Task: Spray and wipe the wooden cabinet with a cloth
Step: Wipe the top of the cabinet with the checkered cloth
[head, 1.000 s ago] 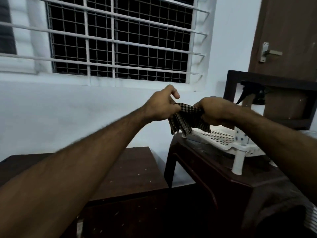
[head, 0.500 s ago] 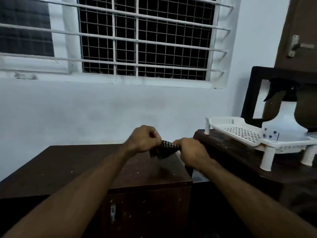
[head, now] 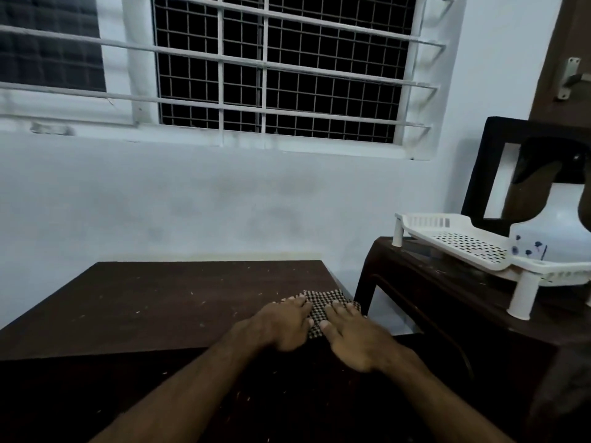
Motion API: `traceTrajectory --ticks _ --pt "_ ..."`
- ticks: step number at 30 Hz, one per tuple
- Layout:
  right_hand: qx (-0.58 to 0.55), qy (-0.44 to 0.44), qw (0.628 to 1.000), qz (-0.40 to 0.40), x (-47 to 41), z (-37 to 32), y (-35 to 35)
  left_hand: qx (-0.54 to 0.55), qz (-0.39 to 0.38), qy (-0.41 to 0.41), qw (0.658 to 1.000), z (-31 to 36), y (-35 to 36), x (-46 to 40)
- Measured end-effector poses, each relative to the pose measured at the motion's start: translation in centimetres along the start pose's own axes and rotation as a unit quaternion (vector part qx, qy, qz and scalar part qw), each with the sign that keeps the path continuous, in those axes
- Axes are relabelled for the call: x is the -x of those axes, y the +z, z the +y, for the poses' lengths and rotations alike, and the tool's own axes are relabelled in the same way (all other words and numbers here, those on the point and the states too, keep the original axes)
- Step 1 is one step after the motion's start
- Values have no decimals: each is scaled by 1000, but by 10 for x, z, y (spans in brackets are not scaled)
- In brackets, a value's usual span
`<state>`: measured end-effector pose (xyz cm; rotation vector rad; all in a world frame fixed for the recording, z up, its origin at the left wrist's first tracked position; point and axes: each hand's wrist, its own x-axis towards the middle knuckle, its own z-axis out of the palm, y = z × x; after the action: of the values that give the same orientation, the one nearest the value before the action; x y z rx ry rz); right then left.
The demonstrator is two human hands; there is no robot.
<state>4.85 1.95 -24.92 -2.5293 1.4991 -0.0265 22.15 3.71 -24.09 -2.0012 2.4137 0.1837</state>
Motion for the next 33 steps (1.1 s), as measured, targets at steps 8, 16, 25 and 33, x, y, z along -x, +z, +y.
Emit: traceTrajectory --ticks 8,16,25,33 --pt "-13 14 1000 18 -45 7 0 -7 12 -44 999 -5 -2 -22" --pt "0 2 999 52 -2 7 13 -22 9 -11 1000 3 6 6" --pt "-8 0 1000 5 -93 14 -7 -16 2 -53 998 -26 -2 -66" --pt "11 21 1000 -5 -191 22 -20 -44 -24 -73 996 -68 -19 -155"
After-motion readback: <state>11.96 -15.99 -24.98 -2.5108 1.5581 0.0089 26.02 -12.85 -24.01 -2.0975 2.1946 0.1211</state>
